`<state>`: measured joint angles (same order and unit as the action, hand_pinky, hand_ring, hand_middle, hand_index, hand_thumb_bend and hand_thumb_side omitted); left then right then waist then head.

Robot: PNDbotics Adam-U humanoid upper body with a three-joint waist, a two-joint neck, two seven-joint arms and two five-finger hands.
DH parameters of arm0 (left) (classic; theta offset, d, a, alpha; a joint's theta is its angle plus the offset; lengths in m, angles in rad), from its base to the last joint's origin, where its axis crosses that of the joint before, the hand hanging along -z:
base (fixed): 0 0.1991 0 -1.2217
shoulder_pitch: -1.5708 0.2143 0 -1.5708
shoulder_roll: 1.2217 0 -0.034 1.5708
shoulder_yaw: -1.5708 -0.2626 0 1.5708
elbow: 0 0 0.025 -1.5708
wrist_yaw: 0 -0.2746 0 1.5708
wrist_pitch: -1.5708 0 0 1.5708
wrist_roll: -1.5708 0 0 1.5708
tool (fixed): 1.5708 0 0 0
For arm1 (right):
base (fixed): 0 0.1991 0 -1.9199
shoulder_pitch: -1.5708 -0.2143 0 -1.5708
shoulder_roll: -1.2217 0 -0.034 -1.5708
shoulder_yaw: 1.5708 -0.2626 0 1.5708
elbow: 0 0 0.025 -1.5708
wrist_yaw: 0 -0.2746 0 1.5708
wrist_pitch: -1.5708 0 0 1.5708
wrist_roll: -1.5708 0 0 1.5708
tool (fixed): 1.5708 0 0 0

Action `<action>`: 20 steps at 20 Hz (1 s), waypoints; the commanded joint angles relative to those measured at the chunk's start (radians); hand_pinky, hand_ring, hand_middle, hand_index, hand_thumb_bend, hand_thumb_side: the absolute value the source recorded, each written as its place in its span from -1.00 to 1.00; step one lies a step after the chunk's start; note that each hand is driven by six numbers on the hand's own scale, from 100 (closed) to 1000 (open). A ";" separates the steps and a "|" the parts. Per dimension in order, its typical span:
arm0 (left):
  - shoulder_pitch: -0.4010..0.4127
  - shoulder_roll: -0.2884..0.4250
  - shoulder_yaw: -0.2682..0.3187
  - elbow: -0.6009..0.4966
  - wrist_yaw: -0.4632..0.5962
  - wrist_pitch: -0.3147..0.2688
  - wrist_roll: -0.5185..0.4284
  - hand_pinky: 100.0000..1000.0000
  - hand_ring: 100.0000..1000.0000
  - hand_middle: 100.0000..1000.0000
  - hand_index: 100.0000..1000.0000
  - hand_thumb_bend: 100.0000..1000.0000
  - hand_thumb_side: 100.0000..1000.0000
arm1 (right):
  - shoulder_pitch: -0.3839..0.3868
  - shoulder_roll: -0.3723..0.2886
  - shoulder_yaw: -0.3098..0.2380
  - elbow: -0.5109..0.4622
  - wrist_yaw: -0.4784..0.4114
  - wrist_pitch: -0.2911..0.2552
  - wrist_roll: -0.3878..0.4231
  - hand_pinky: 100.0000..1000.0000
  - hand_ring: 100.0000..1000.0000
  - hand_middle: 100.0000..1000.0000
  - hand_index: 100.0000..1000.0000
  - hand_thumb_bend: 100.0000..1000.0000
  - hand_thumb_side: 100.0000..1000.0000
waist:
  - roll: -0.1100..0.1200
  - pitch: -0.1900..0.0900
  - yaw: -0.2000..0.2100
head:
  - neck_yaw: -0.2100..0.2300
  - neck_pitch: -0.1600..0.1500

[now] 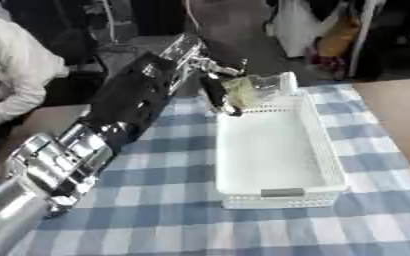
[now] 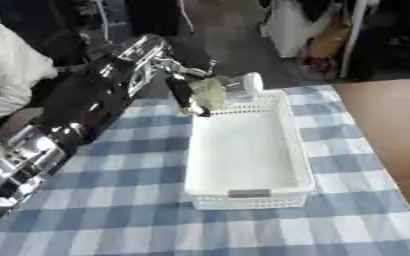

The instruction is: Pick up objects on the table and place them in the box.

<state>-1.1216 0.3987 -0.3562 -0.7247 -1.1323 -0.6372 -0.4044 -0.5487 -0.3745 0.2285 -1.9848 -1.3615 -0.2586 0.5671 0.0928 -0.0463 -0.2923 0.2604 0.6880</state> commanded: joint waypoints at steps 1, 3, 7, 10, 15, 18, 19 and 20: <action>-0.029 0.008 0.013 0.005 0.009 -0.018 0.032 -0.62 -0.45 -0.27 0.08 -1.00 0.63 | -0.026 0.002 -0.003 -0.015 -0.005 0.007 -0.001 -0.76 -0.76 -0.59 -0.41 -1.00 0.94 | -0.003 -0.008 -0.003 | 0.011 -0.011; -0.028 0.004 0.007 0.011 -0.001 -0.055 0.019 1.00 1.00 1.00 1.00 0.40 1.00 | -0.028 0.003 -0.002 -0.015 -0.006 0.008 0.000 -0.77 -0.76 -0.59 -0.41 -1.00 0.94 | -0.003 -0.007 -0.005 | 0.013 -0.009; -0.028 -0.014 0.025 0.015 0.022 -0.107 0.050 1.00 1.00 1.00 1.00 0.57 1.00 | -0.032 0.006 0.000 -0.015 -0.008 0.010 0.003 -0.77 -0.76 -0.59 -0.41 -1.00 0.94 | -0.005 -0.005 -0.009 | 0.016 -0.010; -0.029 -0.016 0.025 0.016 0.032 -0.121 0.081 1.00 1.00 1.00 1.00 0.67 1.00 | -0.034 0.008 0.001 -0.015 -0.009 0.012 0.003 -0.77 -0.76 -0.59 -0.41 -1.00 0.94 | -0.004 -0.005 -0.011 | 0.018 -0.009; -0.027 -0.011 0.031 0.017 0.034 -0.128 0.114 1.00 1.00 1.00 1.00 0.68 1.00 | -0.036 0.008 -0.001 -0.015 -0.011 0.011 0.002 -0.77 -0.76 -0.59 -0.41 -1.00 0.94 | -0.003 -0.006 -0.012 | 0.016 -0.009; -0.026 -0.004 0.035 0.016 0.039 -0.120 0.122 1.00 1.00 1.00 1.00 0.63 1.00 | -0.034 0.006 -0.001 -0.015 -0.011 0.010 0.002 -0.77 -0.76 -0.59 -0.41 -1.00 0.94 | -0.002 -0.007 -0.010 | 0.017 -0.007; -0.023 0.005 0.039 0.010 0.045 -0.114 0.128 1.00 1.00 1.00 1.00 0.56 1.00 | -0.032 0.004 -0.001 -0.015 -0.010 0.010 0.002 -0.77 -0.76 -0.59 -0.41 -1.00 0.94 | -0.001 -0.008 -0.006 | 0.019 -0.004; -0.017 0.015 0.040 0.002 0.053 -0.106 0.133 1.00 1.00 1.00 1.00 0.55 1.00 | -0.030 0.002 -0.002 -0.015 -0.009 0.010 0.001 -0.77 -0.76 -0.59 -0.41 -1.00 0.95 | -0.001 -0.009 -0.002 | 0.019 -0.001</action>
<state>-1.1182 0.3783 -0.3306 -0.7057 -1.0900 -0.7498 -0.2782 -0.5643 -0.3687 0.2291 -1.9889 -1.3700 -0.2505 0.5678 0.0974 -0.0453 -0.2947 0.2650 0.6899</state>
